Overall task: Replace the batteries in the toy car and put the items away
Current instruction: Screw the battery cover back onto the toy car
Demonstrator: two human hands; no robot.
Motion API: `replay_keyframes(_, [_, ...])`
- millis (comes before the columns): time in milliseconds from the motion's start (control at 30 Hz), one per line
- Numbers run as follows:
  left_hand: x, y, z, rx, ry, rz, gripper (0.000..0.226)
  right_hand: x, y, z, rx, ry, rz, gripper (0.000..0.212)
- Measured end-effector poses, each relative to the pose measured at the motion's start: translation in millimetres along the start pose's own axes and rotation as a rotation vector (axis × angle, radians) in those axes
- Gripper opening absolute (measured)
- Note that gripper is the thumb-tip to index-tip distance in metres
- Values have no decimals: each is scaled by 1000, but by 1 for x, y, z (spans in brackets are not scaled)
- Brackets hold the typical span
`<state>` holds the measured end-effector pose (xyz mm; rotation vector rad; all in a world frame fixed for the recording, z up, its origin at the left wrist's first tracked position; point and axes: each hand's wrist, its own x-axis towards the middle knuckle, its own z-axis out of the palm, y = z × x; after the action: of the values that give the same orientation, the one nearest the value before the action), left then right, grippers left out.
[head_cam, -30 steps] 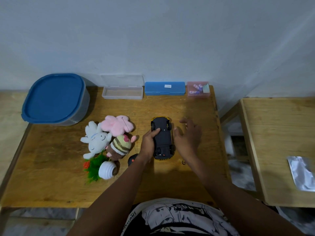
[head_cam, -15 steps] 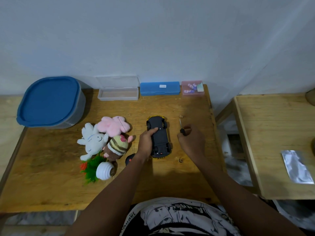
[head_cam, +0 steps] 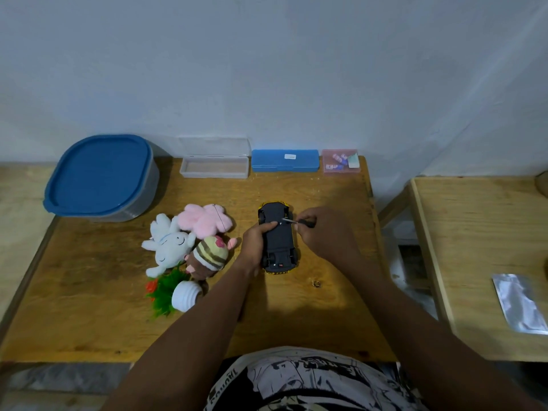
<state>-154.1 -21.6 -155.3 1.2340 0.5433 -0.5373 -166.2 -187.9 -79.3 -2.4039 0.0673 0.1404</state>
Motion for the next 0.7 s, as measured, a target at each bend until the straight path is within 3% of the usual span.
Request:
replay_keyframes(267, [1,-3,-1,1,0,12,55,1,0,-4,-49,-102,-47,14])
replay_keyframes(700, [0,-4,-1,-11,-7,5,56,3,2,-3,-73,-89,-43,14])
